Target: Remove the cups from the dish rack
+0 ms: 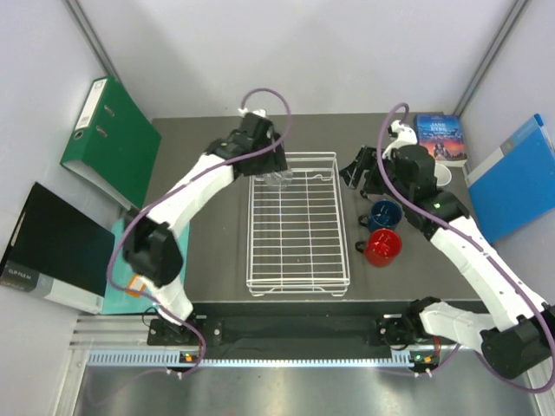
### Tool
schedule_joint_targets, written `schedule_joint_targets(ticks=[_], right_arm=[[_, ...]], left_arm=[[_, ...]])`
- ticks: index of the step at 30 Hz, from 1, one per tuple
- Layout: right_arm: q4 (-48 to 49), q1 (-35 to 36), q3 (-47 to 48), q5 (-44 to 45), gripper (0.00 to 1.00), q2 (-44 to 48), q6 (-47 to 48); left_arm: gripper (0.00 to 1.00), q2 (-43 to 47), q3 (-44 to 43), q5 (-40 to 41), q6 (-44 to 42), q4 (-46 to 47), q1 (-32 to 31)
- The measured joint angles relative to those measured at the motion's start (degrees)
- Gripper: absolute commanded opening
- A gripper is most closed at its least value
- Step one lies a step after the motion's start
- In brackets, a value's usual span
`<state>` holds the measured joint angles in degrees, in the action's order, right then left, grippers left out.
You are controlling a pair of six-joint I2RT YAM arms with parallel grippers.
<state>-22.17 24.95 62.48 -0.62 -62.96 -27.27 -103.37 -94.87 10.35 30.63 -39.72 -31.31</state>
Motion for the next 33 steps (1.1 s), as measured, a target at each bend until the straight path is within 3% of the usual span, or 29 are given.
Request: schedule_joint_targets(ticks=[7,15,18,24,33], right_arm=[[4.6,0.0,-3.6,-3.8,0.76,3.9,-2.6],[10.8,0.0,-5.9,-11.6,0.76,4.3,-4.0],[13.7,0.0,-7.5,-14.4,0.76,4.6,-5.5],[17.4,0.0,-7.7,-17.3,0.75,4.6,-6.9],[23.8,0.0,-7.7,-21.3,0.72,1.3,-10.6]], left_arm=[[0.00,17.7,14.8,-24.7,13.4,22.1,7.2],[0.00,17.6,28.5,-44.2,32.2,49.7,6.3],[0.00,16.9,32.3,-47.8,39.5,59.7,6.4],[0.00,16.4,33.5,-50.8,47.1,70.4,6.3],[0.00,15.2,33.5,-51.6,50.1,75.8,4.6]])
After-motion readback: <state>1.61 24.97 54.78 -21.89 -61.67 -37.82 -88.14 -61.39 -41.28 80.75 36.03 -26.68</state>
